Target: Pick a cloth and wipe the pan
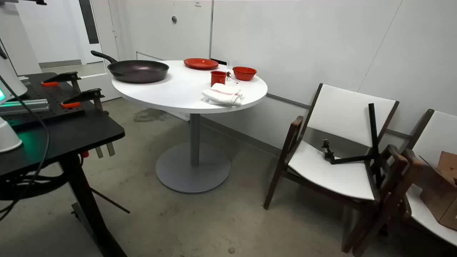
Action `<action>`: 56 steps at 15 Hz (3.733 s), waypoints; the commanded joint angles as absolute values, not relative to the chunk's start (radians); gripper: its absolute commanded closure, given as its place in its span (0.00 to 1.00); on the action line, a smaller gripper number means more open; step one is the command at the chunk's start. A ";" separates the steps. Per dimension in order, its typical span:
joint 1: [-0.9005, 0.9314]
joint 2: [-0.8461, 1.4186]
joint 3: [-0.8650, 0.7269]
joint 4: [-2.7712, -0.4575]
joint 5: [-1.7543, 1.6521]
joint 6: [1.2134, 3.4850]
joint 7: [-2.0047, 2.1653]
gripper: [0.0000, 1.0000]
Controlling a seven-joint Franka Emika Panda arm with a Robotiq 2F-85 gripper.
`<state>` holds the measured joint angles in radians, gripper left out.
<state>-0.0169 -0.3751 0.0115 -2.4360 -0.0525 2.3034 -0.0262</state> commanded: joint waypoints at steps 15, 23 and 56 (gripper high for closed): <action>-0.038 -0.272 -0.025 -2.402 -0.062 2.373 -0.043 0.00; -0.047 0.012 -0.111 -2.308 0.138 2.578 -0.187 0.00; 0.023 0.532 -0.216 -2.033 -0.484 2.592 -0.020 0.00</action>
<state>-0.0036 0.4966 -0.1907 -2.0728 -0.4058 2.5881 -0.0061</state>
